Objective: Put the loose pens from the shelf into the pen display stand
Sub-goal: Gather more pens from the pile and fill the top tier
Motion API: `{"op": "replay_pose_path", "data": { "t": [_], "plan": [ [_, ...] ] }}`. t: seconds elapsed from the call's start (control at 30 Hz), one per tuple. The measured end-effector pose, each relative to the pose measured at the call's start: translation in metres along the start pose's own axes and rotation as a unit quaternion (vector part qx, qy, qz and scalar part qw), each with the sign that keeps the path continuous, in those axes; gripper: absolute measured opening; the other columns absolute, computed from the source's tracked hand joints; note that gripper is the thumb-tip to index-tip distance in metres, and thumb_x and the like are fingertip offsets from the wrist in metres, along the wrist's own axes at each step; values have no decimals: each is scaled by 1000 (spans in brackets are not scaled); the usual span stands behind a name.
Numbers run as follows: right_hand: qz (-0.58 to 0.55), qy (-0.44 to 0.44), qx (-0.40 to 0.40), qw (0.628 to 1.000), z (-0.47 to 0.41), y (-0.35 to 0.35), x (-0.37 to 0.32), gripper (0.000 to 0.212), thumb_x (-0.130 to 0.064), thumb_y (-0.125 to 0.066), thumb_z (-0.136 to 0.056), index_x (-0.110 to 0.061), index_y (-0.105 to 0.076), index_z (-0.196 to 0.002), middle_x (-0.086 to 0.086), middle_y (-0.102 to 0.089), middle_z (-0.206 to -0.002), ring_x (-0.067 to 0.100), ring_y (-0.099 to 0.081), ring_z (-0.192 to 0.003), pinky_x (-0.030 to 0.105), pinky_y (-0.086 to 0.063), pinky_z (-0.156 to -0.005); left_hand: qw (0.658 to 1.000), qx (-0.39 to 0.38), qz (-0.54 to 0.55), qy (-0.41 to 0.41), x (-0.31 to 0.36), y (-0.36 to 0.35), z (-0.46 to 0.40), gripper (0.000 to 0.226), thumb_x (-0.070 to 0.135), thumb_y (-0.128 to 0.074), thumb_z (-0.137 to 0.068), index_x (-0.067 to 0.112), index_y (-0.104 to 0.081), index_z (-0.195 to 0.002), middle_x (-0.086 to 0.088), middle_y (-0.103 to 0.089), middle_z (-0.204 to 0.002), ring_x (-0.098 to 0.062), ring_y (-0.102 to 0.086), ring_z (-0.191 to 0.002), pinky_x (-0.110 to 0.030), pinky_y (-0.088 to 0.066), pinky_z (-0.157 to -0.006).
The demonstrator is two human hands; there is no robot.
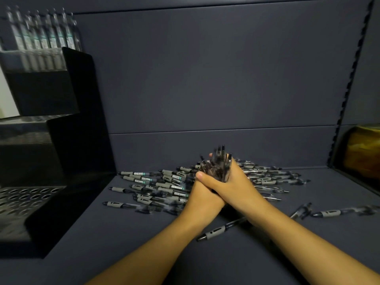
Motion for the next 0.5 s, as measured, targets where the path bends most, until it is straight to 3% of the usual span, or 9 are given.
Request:
{"op": "replay_pose_path", "data": {
  "t": [0.1,0.23,0.37,0.5],
  "plan": [
    [-35,-16,18,999,1,3,1,41,-40,-76,-82,-27,-60,-117,-11,-71,-109,4,-67,-103,37,-53,-98,999,-15,13,32,-8,-1,2,40,-9,-47,-94,26,-61,-108,13,-65,-106,12,-60,-98,-6,-47,-82],
    [-50,-13,25,998,5,4,-3,28,-40,-66,-90,-27,-62,-115,-9,-71,-107,5,-67,-102,39,-52,-98,999,-13,28,43,-11,1,3,43,-5,-51,-93,16,-56,-131,7,-65,-122,3,-58,-115,-8,-47,-89],
    [-91,-12,40,995,6,5,-10,19,-37,-61,-94,-25,-65,-109,-6,-72,-103,5,-68,-99,36,-53,-98,1000,2,16,19,-1,7,3,45,3,-57,-93,20,-53,-135,13,-62,-127,7,-55,-119,-10,-45,-95],
    [-82,5,47,996,5,8,-25,15,-33,-66,-92,-23,-63,-102,-1,-71,-96,12,-68,-95,42,-54,-94,1000,-8,-6,24,17,17,-1,35,2,-57,-94,19,-58,-125,11,-67,-115,4,-62,-107,-9,-49,-84]
  ]
}}
Point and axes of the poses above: each hand's wrist, its own z-axis away from the middle knuckle, its own y-axis out of the back of the hand, x = y × z, the point moved 6 cm from there along -z, towards the middle knuckle
